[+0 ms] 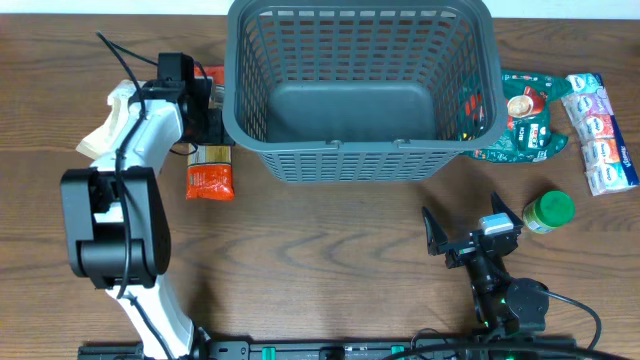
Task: Pack container
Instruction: 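Close the left gripper on the spaghetti packet and lift it, then carry the spaghetti packet into the basket and release it, then move the left gripper back to the clear white pouch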
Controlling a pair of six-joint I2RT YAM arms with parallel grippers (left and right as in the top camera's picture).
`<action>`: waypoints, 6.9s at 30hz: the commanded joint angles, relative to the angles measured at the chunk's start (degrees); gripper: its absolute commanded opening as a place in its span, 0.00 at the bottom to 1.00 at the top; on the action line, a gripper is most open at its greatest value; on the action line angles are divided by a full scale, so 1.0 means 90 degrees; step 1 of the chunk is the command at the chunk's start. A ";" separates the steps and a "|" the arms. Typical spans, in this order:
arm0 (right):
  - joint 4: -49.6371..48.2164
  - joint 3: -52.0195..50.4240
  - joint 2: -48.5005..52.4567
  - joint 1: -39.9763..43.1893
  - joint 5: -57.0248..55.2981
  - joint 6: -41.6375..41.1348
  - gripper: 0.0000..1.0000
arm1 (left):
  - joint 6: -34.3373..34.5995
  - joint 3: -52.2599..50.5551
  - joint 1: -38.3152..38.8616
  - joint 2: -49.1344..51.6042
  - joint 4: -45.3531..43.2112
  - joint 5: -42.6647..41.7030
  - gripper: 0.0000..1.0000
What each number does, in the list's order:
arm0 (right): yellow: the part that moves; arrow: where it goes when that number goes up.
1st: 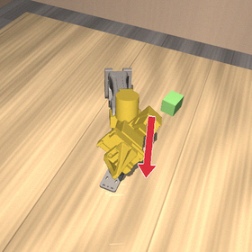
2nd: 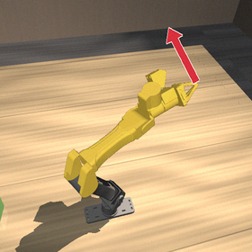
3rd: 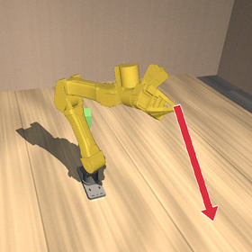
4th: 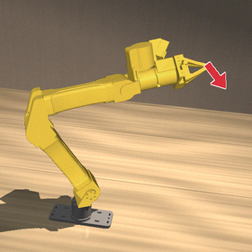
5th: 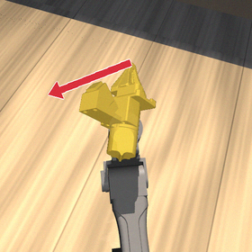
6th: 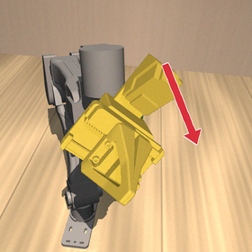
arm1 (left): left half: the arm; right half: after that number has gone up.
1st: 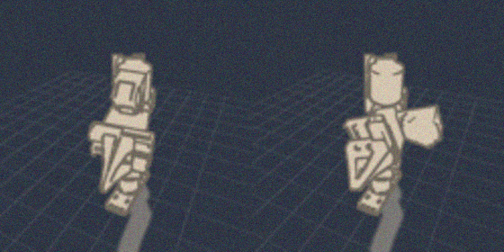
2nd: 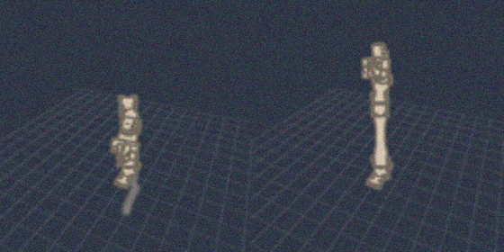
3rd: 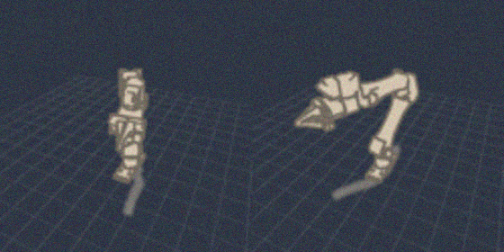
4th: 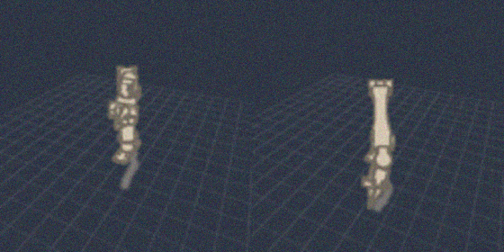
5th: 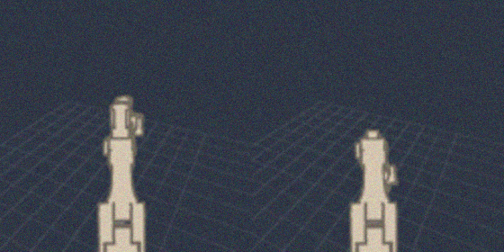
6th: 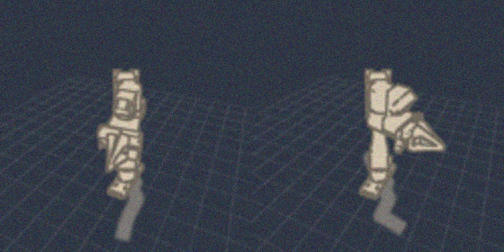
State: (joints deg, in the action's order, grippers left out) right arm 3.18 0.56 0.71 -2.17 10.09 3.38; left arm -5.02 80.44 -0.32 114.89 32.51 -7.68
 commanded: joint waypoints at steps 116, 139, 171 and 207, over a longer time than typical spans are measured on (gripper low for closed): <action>0.0005 -0.0027 -0.0036 -0.0053 0.0002 -0.0058 0.99 | -0.0418 0.3971 0.0459 -0.3300 0.1022 -0.1243 0.06; 0.0007 -0.0027 -0.0036 -0.0053 0.0002 -0.0058 0.99 | -0.3548 0.3968 0.3298 -0.1766 0.1651 -0.1991 0.06; 0.0005 -0.0027 -0.0036 -0.0053 0.0002 -0.0058 0.99 | -0.4437 0.3959 0.3497 -0.0209 0.2293 -0.1010 0.86; 0.0005 -0.0027 -0.0036 -0.0053 0.0002 -0.0058 0.99 | -0.0386 0.5134 -0.1168 -0.1712 0.3475 0.2285 0.99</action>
State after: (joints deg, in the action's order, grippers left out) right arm 3.18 0.56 0.71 -2.17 10.09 3.38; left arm -7.29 126.78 -7.27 97.82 64.05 12.05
